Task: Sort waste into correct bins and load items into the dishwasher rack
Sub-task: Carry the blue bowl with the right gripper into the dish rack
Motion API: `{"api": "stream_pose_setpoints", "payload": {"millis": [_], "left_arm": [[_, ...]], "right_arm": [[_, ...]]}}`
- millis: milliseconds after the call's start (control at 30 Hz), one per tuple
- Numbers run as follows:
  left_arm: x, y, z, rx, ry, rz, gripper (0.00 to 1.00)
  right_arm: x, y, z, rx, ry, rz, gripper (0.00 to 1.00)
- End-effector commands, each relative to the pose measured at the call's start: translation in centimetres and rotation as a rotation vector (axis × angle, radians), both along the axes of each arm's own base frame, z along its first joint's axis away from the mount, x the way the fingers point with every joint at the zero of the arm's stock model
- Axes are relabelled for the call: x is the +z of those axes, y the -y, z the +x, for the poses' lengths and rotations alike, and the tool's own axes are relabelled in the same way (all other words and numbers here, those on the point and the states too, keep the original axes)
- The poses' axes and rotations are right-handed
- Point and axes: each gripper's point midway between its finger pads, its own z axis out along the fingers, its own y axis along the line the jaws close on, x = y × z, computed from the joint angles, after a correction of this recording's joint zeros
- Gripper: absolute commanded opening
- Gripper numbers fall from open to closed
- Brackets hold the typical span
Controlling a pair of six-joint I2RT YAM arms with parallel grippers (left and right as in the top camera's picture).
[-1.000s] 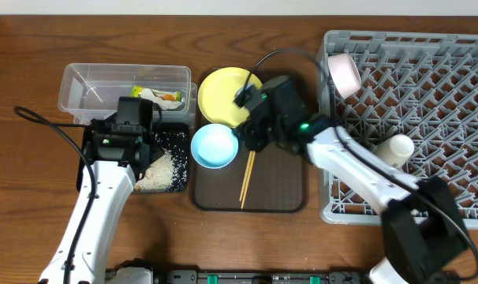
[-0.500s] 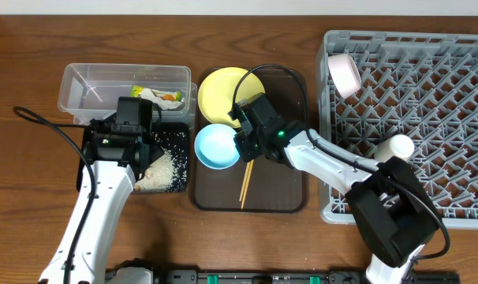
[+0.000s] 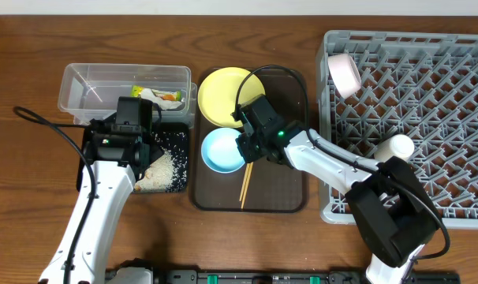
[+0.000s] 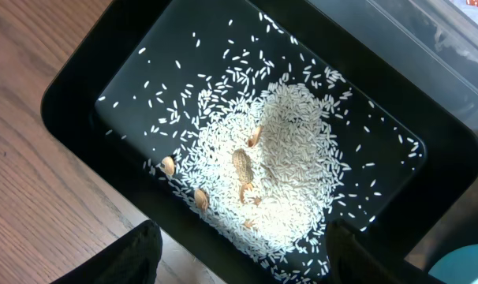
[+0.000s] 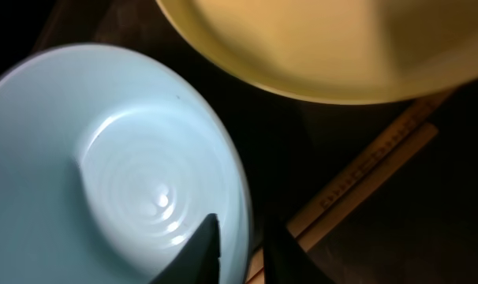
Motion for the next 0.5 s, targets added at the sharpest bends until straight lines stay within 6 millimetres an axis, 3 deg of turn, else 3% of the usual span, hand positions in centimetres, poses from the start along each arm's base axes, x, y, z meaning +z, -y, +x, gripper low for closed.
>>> {"api": "stream_pose_setpoints", "payload": {"millis": [0, 33, 133, 233, 367, 467], "left_arm": [[-0.2, -0.4, -0.3, 0.020, -0.007, 0.012, 0.69], [-0.2, -0.3, -0.3, 0.019, -0.006, 0.008, 0.69], [-0.2, -0.3, -0.3, 0.018, -0.007, 0.005, 0.69], [-0.2, -0.3, -0.3, 0.018, -0.007, 0.005, 0.69], [-0.2, -0.3, -0.3, 0.018, -0.007, 0.005, 0.69], [-0.2, -0.3, -0.3, 0.018, -0.007, 0.005, 0.69]], "right_arm": [[-0.2, -0.2, -0.3, -0.002, -0.009, -0.002, 0.07], [-0.2, -0.2, -0.3, -0.002, -0.008, -0.001, 0.01], [0.3, -0.1, 0.1, -0.008, 0.008, 0.001, 0.01], [2.4, 0.7, 1.6, -0.043, 0.071, 0.006, 0.01], [8.4, 3.3, 4.8, -0.096, 0.242, 0.015, 0.01], [13.9, 7.3, 7.4, -0.175, 0.418, -0.025, 0.01]]}}
